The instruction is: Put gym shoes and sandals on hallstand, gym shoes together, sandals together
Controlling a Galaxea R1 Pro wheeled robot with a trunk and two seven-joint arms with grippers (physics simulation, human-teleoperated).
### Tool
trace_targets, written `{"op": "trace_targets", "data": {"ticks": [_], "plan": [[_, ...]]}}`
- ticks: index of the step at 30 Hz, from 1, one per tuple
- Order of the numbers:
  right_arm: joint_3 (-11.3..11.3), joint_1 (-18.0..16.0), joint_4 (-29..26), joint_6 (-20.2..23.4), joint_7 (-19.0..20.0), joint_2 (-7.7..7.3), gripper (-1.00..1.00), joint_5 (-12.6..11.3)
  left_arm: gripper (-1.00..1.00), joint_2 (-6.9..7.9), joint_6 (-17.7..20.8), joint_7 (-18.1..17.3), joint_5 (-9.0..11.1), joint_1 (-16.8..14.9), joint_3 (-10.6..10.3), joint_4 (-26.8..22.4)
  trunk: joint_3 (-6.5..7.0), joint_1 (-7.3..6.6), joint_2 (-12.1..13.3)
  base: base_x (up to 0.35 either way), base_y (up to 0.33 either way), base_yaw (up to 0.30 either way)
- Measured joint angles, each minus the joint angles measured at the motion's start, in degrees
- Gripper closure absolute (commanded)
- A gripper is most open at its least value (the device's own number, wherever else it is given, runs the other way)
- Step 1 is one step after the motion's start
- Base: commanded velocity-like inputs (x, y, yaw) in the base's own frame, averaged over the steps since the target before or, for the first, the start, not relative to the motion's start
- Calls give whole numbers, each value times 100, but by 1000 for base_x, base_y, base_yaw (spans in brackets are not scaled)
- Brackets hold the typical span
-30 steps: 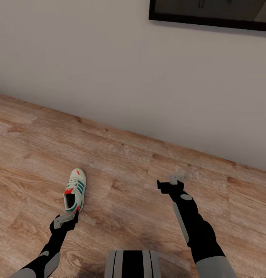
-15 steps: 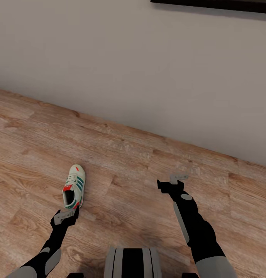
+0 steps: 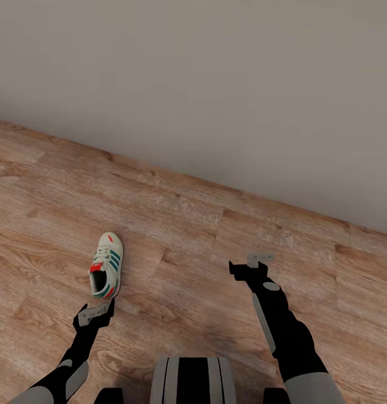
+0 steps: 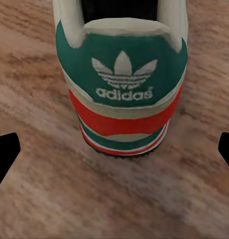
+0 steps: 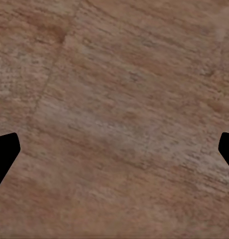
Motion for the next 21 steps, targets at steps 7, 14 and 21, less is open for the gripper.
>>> {"op": "trace_targets", "data": {"ticks": [7, 14, 21], "plan": [[0, 0, 0, -1, -2, 0, -100, 1, -100, 0, -4, 1, 1, 2, 0, 0, -7, -2, 0, 71, -14, 0], [0, 0, 0, 1, -8, 0, -100, 0, -100, 0, -5, 6, 4, -1, 0, 0, -8, 0, 0, 67, -15, 0], [0, 0, 0, 1, -6, 0, -100, 2, -100, 0, -5, 4, 4, -3, 0, 0, -8, 0, 0, 4, -1, 0]]}}
